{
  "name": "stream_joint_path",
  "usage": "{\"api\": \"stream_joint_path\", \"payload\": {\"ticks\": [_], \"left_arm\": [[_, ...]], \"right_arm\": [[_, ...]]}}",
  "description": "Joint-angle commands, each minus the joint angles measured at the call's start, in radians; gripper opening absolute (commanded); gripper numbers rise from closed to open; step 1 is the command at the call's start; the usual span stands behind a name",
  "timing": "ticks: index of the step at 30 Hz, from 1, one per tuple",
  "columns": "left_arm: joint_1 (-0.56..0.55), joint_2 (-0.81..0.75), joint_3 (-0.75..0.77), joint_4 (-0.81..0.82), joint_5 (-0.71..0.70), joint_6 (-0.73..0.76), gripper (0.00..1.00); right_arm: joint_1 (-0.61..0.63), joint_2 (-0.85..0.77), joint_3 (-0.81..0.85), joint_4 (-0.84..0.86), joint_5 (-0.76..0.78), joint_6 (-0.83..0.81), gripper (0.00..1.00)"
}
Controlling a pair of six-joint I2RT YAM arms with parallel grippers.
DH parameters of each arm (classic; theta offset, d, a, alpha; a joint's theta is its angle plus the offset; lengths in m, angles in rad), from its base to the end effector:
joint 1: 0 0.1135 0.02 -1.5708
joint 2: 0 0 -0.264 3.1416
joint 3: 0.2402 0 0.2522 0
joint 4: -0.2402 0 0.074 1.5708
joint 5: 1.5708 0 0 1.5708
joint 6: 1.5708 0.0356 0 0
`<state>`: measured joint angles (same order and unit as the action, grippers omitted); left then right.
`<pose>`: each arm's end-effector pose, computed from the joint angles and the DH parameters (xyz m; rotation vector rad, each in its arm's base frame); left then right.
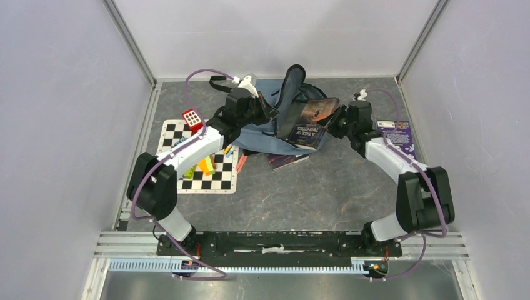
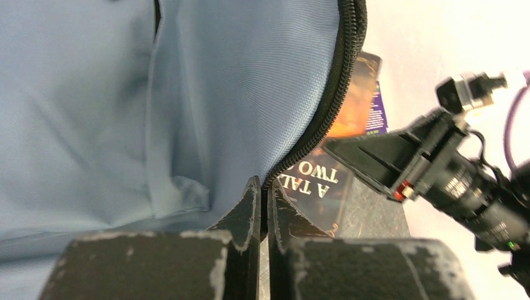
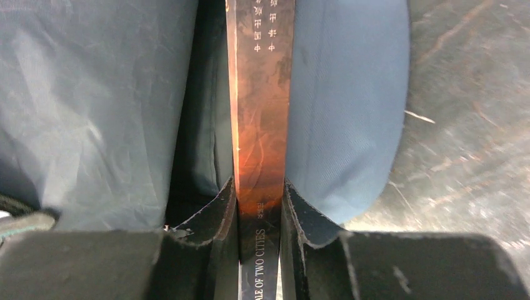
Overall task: Pack the student bag
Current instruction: Place the book in the student bag.
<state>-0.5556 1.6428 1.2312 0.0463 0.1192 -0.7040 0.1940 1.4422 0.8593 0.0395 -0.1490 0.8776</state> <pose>0.3288 -0.2091 0.2947 -0.0681 2.0538 -0.9312 0.3102 0.0663 0.2341 0.6528 2.1126 0.7781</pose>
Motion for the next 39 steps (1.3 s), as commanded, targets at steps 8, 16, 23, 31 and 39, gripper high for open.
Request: {"api": "stream_joint_path", "payload": {"ticks": [8, 16, 23, 31, 39], "left_arm": [[0.01, -0.059, 0.02, 0.204, 0.189, -0.015, 0.02], [0.033, -0.066, 0.027, 0.182, 0.183, -0.015, 0.02], [0.052, -0.079, 0.024, 0.179, 0.18, -0.026, 0.02], [0.064, -0.071, 0.027, 0.18, 0.186, -0.035, 0.02], [0.068, -0.053, 0.009, 0.179, 0.194, -0.035, 0.02]], "right_arm": [[0.07, 0.27, 0.356, 0.18, -0.144, 0.137, 0.0], [0.073, 0.283, 0.285, 0.493, -0.177, 0.421, 0.0], [0.074, 0.32, 0.3, 0.573, -0.149, 0.496, 0.0], [0.088, 0.371, 0.289, 0.37, -0.111, 0.293, 0.0], [0.088, 0.459, 0.261, 0.177, -0.064, 0.104, 0.0]]}}
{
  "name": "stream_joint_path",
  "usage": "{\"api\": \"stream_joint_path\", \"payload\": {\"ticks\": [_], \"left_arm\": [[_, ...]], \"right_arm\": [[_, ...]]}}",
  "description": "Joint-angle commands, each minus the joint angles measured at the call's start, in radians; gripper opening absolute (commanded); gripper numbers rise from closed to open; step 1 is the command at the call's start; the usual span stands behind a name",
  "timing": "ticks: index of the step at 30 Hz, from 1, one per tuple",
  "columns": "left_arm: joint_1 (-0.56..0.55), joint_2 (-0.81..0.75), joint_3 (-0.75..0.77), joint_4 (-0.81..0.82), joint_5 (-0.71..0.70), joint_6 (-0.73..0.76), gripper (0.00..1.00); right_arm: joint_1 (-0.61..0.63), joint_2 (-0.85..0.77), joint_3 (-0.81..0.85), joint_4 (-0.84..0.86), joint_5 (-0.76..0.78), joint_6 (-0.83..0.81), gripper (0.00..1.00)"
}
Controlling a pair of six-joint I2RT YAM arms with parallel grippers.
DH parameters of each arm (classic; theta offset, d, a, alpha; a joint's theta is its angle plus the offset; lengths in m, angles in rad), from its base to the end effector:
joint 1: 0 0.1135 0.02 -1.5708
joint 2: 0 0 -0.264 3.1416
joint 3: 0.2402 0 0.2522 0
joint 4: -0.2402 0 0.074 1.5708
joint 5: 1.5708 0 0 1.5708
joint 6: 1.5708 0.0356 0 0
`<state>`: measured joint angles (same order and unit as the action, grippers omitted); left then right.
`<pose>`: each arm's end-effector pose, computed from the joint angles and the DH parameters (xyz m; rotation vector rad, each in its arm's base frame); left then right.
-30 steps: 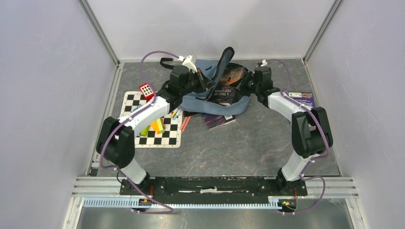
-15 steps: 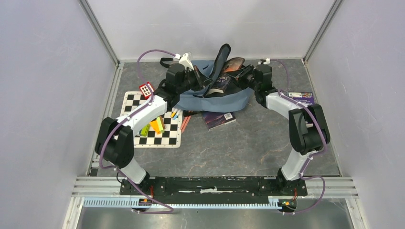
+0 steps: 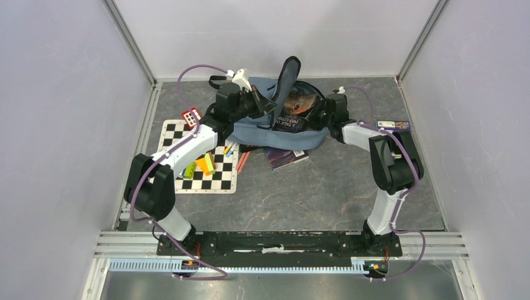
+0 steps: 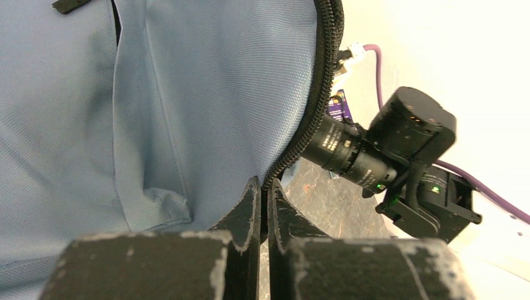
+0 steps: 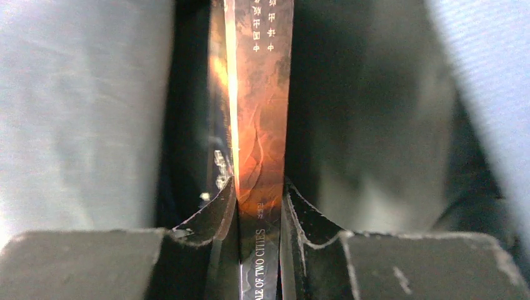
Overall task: Pack the student bag
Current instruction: Place the book in the student bag.
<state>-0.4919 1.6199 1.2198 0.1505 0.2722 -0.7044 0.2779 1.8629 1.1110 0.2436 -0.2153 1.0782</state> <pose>0.3365 -0.1912 0.3103 -0.0004 1.9523 -1.0692 0.3931 0.1200 0.1899 0.7408 2.1160 1.0130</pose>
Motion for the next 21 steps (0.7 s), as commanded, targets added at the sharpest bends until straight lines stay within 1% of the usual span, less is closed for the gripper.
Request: {"api": "stream_joint_path", "payload": {"ticks": [1, 3, 5, 6, 9, 12, 14, 15, 19, 21], "left_arm": [[0.004, -0.028, 0.021, 0.075, 0.048, -0.033, 0.02], [0.004, -0.026, 0.021, 0.075, 0.053, -0.028, 0.02], [0.004, -0.024, 0.02, 0.074, 0.056, -0.026, 0.02], [0.004, -0.023, 0.021, 0.074, 0.059, -0.026, 0.02], [0.006, -0.021, 0.026, 0.07, 0.063, -0.025, 0.02], [0.006, -0.016, 0.034, 0.075, 0.07, -0.029, 0.02], [0.006, -0.015, 0.042, 0.077, 0.076, -0.029, 0.02], [0.006, -0.013, 0.045, 0.077, 0.077, -0.029, 0.02], [0.006, -0.008, 0.04, 0.085, 0.077, -0.028, 0.02], [0.006, -0.005, 0.03, 0.087, 0.076, -0.029, 0.02]], "right_arm": [[0.004, 0.04, 0.002, -0.009, -0.009, -0.083, 0.0], [0.006, 0.041, 0.01, 0.018, -0.022, -0.06, 0.0], [0.006, 0.05, 0.056, 0.03, -0.059, -0.031, 0.0], [0.006, 0.053, 0.074, 0.055, -0.084, 0.002, 0.0], [0.01, 0.043, 0.077, 0.213, -0.142, 0.165, 0.0], [0.025, 0.05, 0.126, 0.248, -0.166, 0.222, 0.0], [0.045, 0.063, 0.143, 0.238, -0.163, 0.202, 0.0], [0.051, 0.071, 0.147, 0.207, -0.152, 0.176, 0.0], [0.063, 0.132, 0.136, 0.041, -0.083, 0.003, 0.0], [0.06, 0.158, 0.121, -0.001, -0.053, -0.057, 0.0]]}}
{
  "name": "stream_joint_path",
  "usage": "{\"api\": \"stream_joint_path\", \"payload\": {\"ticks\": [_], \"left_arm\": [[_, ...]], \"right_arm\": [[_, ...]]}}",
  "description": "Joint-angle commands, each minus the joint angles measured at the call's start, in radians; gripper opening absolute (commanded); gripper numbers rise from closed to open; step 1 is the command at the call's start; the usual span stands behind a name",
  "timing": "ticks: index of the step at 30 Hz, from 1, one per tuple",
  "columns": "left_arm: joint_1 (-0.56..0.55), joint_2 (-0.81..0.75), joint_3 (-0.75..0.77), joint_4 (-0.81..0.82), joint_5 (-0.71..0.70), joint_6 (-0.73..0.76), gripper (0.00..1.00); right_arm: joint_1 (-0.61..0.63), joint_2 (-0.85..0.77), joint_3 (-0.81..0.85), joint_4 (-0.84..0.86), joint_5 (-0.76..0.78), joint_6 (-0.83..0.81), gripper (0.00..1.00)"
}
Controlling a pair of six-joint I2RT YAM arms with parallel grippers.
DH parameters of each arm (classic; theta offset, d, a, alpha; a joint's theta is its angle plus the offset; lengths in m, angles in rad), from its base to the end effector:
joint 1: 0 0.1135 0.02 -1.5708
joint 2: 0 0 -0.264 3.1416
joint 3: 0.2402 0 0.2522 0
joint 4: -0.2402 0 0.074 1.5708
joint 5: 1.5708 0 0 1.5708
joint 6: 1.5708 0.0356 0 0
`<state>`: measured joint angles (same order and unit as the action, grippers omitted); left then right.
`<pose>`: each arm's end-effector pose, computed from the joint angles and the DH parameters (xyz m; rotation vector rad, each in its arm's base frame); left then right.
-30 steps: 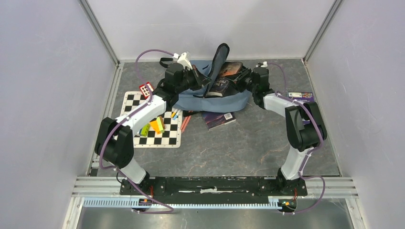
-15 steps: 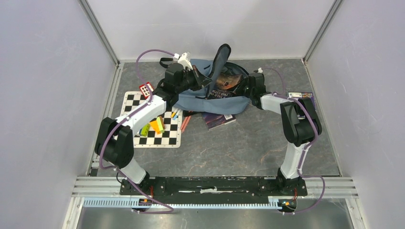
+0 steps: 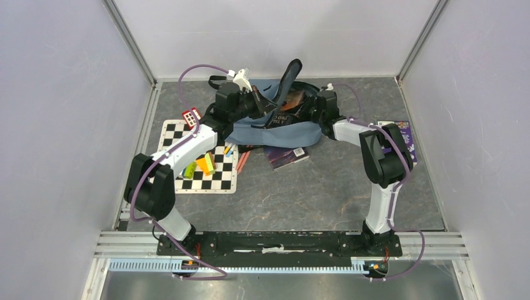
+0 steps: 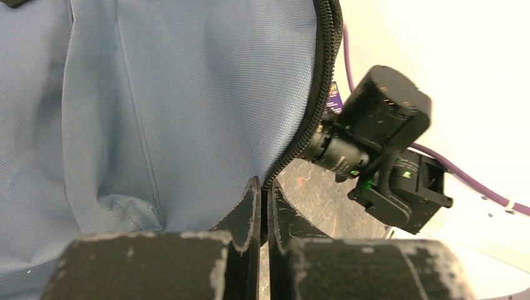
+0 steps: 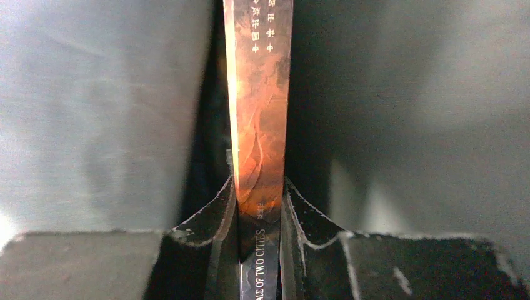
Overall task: Pack the student bag
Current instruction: Place the book in the student bag.
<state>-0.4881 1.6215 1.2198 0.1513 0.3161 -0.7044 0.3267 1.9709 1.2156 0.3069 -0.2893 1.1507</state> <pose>0.3364 -0.1912 0.3099 0.0294 1.9597 -1.1045 0.4132 0.1507 0.1855 0.7014 2.1117 1.1766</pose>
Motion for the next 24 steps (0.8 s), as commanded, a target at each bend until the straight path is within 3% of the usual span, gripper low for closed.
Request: {"api": "stream_joint_path", "payload": {"ticks": [1, 4, 9, 12, 20, 24], "left_arm": [[0.002, -0.008, 0.024, 0.087, 0.032, -0.03, 0.02], [0.002, -0.012, 0.01, 0.088, 0.034, -0.032, 0.02], [0.006, -0.014, 0.014, 0.071, 0.02, -0.023, 0.02], [0.009, -0.018, 0.01, 0.055, -0.006, -0.02, 0.02], [0.013, -0.043, -0.008, -0.027, -0.088, -0.006, 0.02], [0.017, -0.052, -0.012, -0.057, -0.102, 0.014, 0.02]], "right_arm": [[0.012, 0.066, 0.017, -0.071, 0.021, -0.149, 0.0], [0.014, 0.109, 0.058, -0.11, 0.028, -0.211, 0.04], [0.012, 0.086, 0.133, -0.206, 0.108, -0.364, 0.49], [0.009, 0.029, 0.141, -0.239, 0.169, -0.471, 0.67], [-0.004, -0.176, 0.123, -0.337, 0.259, -0.749, 0.84], [-0.074, -0.299, 0.053, -0.351, 0.199, -0.844, 0.9]]}}
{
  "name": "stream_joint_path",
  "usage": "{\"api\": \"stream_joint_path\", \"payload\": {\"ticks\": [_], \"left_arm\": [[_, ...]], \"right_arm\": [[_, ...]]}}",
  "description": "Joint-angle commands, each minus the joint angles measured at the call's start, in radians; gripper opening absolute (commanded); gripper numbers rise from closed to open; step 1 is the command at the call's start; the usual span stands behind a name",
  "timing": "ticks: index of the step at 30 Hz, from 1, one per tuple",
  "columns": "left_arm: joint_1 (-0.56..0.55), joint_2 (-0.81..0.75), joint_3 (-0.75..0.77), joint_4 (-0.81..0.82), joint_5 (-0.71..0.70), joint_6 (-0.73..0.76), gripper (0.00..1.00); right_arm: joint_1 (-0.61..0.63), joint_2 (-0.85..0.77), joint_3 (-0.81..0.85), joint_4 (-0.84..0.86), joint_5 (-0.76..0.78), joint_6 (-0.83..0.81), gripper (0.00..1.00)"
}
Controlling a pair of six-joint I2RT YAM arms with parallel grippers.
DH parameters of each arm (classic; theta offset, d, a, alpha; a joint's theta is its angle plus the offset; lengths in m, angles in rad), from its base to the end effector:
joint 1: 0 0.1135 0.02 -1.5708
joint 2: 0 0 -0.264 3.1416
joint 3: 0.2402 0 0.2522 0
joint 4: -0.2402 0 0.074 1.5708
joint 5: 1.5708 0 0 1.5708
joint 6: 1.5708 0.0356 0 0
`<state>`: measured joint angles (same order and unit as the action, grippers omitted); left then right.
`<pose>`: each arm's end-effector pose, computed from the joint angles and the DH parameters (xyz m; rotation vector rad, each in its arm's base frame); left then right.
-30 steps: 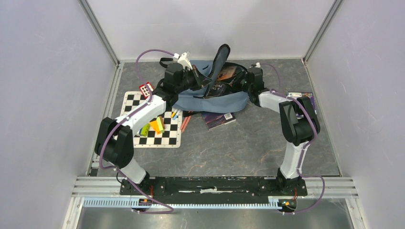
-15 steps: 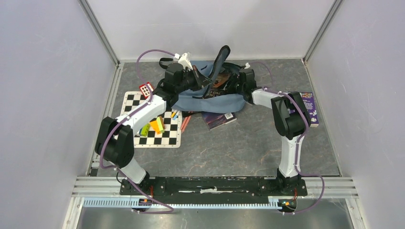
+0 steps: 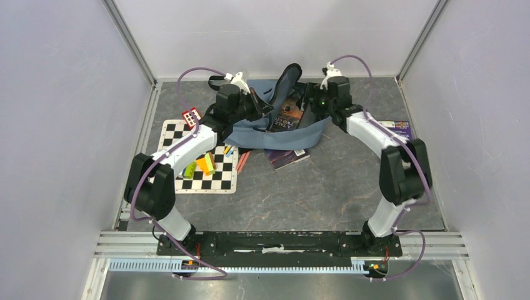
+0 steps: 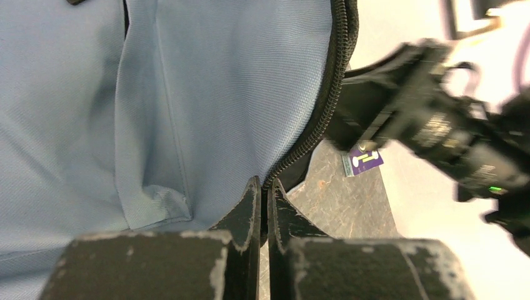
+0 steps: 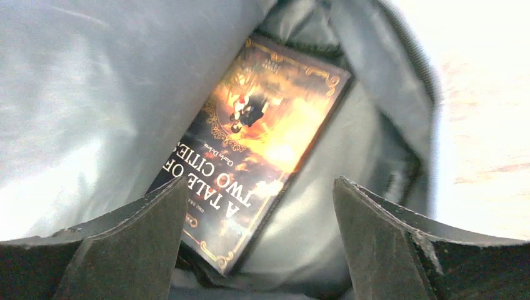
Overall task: Pack the student bag
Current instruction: Place the book in the student bag.
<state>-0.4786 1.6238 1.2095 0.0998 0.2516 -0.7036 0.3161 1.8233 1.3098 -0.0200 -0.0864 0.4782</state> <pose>0.3381 -0.1854 0.2999 -0.0421 2.0131 -1.0221 0.4011 0.1344 0.2454 0.1214 2.1502 0.5611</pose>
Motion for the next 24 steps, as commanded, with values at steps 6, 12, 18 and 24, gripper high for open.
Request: {"api": "stream_joint_path", "payload": {"ticks": [6, 12, 18, 24], "left_arm": [[0.01, -0.052, -0.011, -0.018, -0.027, 0.033, 0.02], [0.02, -0.017, 0.028, -0.14, -0.072, 0.038, 0.02], [0.027, 0.019, 0.069, -0.21, -0.07, 0.021, 0.02], [0.045, 0.033, 0.06, -0.251, -0.077, -0.022, 0.02]], "right_arm": [[-0.247, -0.216, -0.063, -0.257, 0.058, -0.377, 0.96], [-0.415, -0.183, -0.06, -0.394, 0.293, -0.498, 0.98], [-0.578, -0.195, -0.166, -0.266, 0.339, -0.48, 0.98], [-0.668, -0.138, -0.19, -0.241, 0.281, -0.491, 0.98]]}}
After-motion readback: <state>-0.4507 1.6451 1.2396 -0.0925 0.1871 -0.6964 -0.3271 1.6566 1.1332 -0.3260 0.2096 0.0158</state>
